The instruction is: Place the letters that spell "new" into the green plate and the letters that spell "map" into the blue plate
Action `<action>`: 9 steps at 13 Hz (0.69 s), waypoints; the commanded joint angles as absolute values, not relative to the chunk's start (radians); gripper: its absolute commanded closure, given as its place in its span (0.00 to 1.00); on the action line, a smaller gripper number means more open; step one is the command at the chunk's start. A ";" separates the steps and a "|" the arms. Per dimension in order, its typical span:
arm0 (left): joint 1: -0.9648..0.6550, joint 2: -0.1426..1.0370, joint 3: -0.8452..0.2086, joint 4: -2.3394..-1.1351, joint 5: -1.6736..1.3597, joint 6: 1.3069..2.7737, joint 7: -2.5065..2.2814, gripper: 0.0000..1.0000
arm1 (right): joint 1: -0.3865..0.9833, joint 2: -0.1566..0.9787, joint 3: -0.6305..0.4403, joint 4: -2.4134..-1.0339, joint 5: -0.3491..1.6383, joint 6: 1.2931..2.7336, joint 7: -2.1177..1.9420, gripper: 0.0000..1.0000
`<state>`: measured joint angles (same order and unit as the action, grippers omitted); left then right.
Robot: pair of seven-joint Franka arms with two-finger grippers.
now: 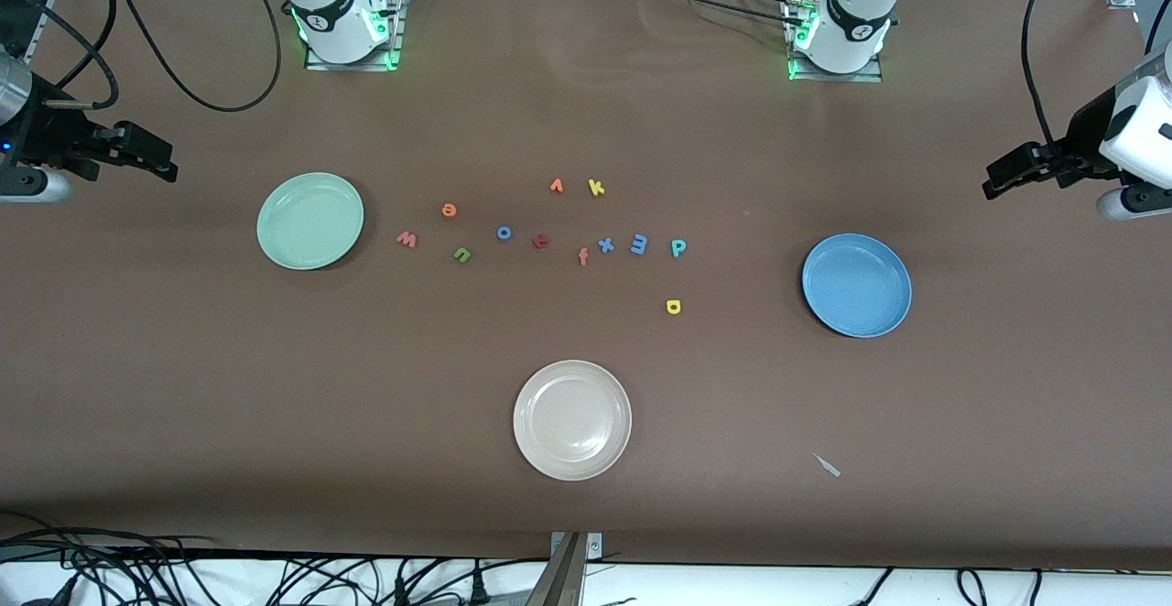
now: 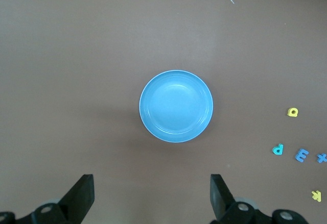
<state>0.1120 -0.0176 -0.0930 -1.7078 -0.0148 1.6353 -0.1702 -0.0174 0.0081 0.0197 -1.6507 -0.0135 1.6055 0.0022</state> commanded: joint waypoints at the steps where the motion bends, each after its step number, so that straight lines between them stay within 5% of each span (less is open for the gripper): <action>1: 0.109 -0.021 -0.095 -1.715 0.005 1.646 -0.152 0.00 | -0.014 -0.003 0.017 -1.661 -0.003 1.632 -0.006 0.00; 9: 0.106 -0.020 -0.095 -1.717 -0.005 1.646 -0.150 0.00 | -0.015 -0.003 0.015 -1.661 -0.005 1.626 -0.008 0.00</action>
